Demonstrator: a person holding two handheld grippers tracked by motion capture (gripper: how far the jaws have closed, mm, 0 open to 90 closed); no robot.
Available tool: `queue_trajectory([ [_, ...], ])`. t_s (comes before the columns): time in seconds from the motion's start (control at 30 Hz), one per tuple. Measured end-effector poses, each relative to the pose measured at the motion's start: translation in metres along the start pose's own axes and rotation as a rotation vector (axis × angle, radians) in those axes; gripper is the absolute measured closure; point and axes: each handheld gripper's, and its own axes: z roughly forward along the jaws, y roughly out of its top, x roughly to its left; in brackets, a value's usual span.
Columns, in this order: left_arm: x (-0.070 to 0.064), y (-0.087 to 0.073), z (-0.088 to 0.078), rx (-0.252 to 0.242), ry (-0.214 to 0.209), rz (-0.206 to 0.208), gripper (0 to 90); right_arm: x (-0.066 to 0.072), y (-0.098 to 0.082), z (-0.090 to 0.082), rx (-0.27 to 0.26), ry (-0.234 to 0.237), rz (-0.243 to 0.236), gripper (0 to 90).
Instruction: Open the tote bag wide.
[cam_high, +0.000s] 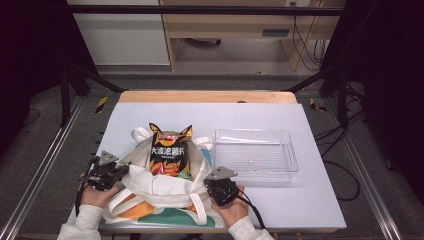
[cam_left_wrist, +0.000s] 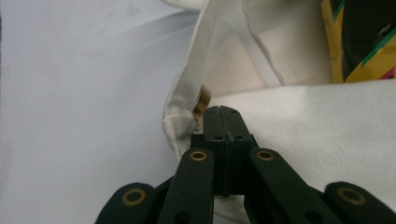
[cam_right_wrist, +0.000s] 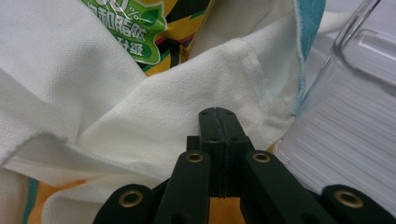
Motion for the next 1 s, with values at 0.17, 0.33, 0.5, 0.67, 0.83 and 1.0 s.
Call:
queue_trajectory([
  [0.17,0.000,0.000,0.002,0.017,-0.005,0.006,89.7,0.000,-0.001,0.000,-0.010,-0.001,-0.007,90.0],
  [0.33,0.001,0.002,0.000,-0.002,-0.017,-0.007,86.3,0.000,0.002,-0.002,-0.009,0.012,0.009,88.4],
  [0.5,0.000,0.010,-0.013,-0.080,-0.035,-0.038,81.9,0.004,0.014,-0.012,-0.047,0.016,-0.004,83.7],
  [0.67,-0.005,0.018,-0.030,-0.185,-0.078,-0.051,77.1,0.003,0.024,-0.023,-0.106,0.046,-0.010,80.0],
  [0.83,-0.011,0.027,-0.044,-0.279,-0.109,-0.047,72.0,-0.001,0.036,-0.036,-0.178,0.053,0.002,71.1],
  [1.0,-0.016,0.031,-0.050,-0.329,-0.126,-0.056,66.1,-0.004,0.042,-0.042,-0.216,0.056,0.017,63.0],
])
